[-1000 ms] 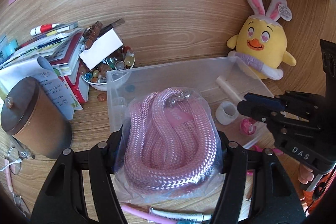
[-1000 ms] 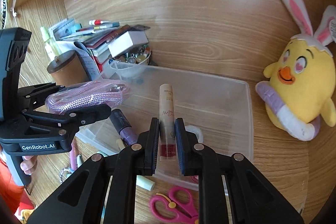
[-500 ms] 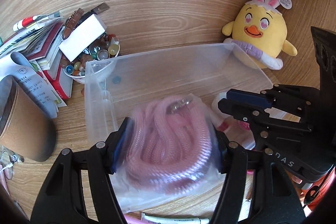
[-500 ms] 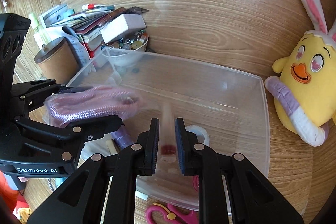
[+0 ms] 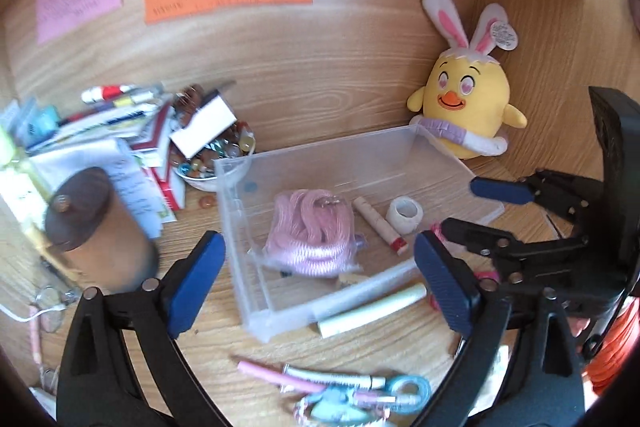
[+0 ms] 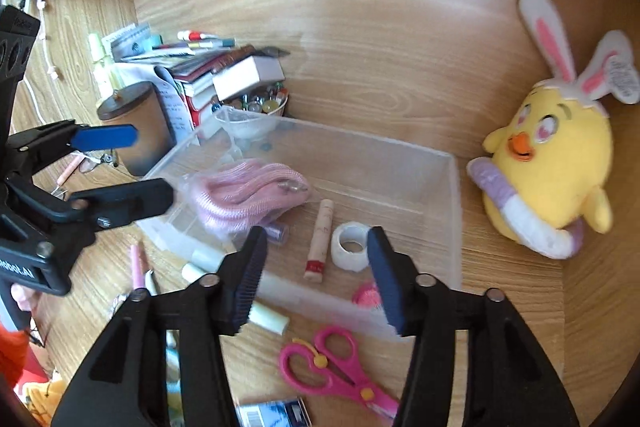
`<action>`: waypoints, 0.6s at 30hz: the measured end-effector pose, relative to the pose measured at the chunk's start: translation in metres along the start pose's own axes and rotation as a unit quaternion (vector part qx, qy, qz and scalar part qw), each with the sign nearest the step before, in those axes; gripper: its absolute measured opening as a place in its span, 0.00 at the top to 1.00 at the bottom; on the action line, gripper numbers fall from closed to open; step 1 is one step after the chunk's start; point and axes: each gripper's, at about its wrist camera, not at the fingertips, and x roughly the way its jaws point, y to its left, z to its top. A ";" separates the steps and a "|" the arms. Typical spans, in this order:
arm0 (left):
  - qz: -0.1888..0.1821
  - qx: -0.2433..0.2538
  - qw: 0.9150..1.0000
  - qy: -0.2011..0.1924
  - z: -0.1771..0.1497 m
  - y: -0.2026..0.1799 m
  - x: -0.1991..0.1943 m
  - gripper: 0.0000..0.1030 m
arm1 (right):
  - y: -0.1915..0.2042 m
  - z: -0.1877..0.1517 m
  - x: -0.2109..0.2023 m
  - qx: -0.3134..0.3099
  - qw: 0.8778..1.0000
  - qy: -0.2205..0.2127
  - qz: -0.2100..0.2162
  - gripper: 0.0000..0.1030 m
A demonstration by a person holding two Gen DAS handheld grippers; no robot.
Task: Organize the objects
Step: 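Lower the pink rope and lip balm tube into the box and release both, then grasp the green spray bottle with the left gripper while the right gripper approaches the white pill bottle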
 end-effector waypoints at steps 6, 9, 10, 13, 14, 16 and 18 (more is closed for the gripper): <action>0.004 0.000 1.000 -0.002 -0.024 -0.005 -0.023 0.03 | 0.005 -0.023 -0.036 -0.003 1.000 -0.019 0.002 0.36; 0.000 -0.010 1.000 0.009 -0.040 -0.004 -0.030 0.02 | 0.008 -0.040 -0.048 -0.006 1.000 -0.020 0.001 0.32; -0.001 -0.013 1.000 0.013 -0.046 -0.004 -0.032 0.02 | 0.009 -0.047 -0.052 -0.006 1.000 -0.020 0.002 0.32; -0.005 -0.020 0.999 0.031 -0.063 -0.007 -0.033 0.02 | 0.011 -0.066 -0.059 -0.002 1.000 -0.012 0.003 0.32; -0.006 -0.021 0.999 0.037 -0.069 -0.009 -0.034 0.02 | 0.010 -0.071 -0.060 -0.001 1.000 -0.009 0.005 0.31; -0.006 -0.021 0.999 0.045 -0.079 -0.014 -0.035 0.02 | 0.011 -0.086 -0.063 0.002 1.000 0.000 0.010 0.31; -0.010 -0.016 0.999 0.051 -0.091 -0.021 -0.036 0.02 | 0.013 -0.098 -0.065 0.001 1.000 0.006 0.015 0.31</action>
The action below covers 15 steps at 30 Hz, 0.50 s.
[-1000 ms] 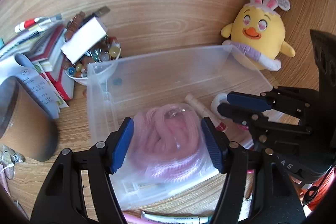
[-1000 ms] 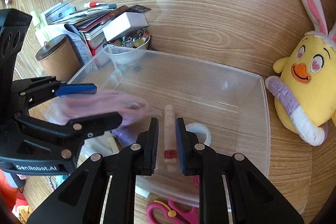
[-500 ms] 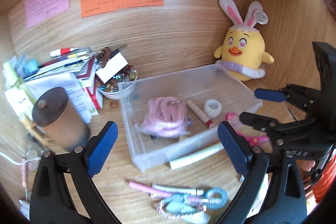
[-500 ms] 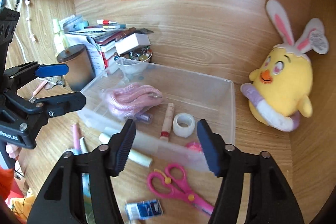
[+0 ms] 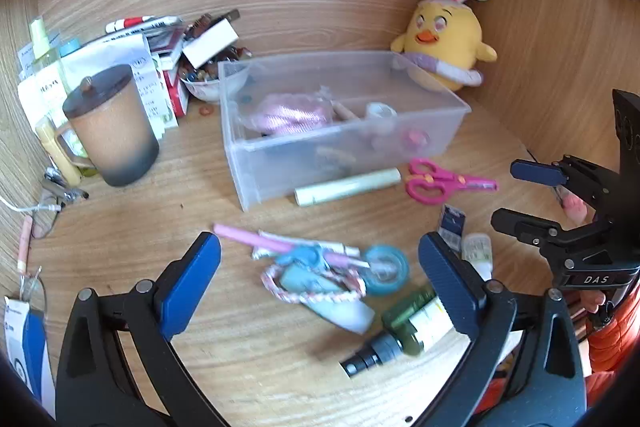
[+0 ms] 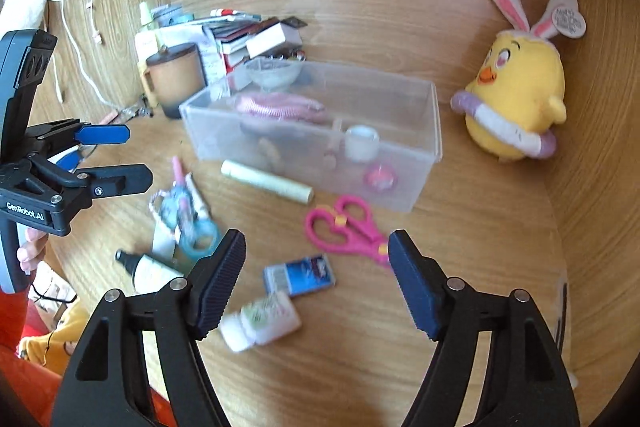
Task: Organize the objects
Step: 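Grasp the green spray bottle with the left gripper while the right gripper approaches the white pill bottle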
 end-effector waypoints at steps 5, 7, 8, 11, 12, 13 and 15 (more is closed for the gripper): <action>-0.020 0.021 0.999 0.013 -0.024 -0.022 0.002 0.02 | 0.007 -0.027 0.000 -0.005 0.999 0.017 0.026 0.27; -0.033 0.032 0.999 0.025 -0.029 -0.031 0.006 0.02 | 0.011 -0.035 0.001 -0.013 0.999 0.022 0.032 0.25; -0.038 0.039 0.998 0.028 -0.031 -0.035 0.007 0.02 | 0.013 -0.037 0.002 -0.016 0.999 0.022 0.034 0.23; -0.046 0.049 0.997 0.034 -0.034 -0.044 0.012 0.02 | 0.020 -0.041 0.009 -0.030 0.999 0.028 0.036 0.21; -0.049 0.051 0.997 0.035 -0.035 -0.045 0.013 0.02 | 0.023 -0.040 0.012 -0.034 0.998 0.030 0.035 0.21; -0.050 0.051 0.997 0.035 -0.036 -0.046 0.013 0.02 | 0.025 -0.040 0.016 -0.039 0.998 0.033 0.036 0.21; -0.052 0.053 0.997 0.035 -0.038 -0.047 0.014 0.03 | 0.026 -0.040 0.021 -0.042 0.998 0.035 0.037 0.21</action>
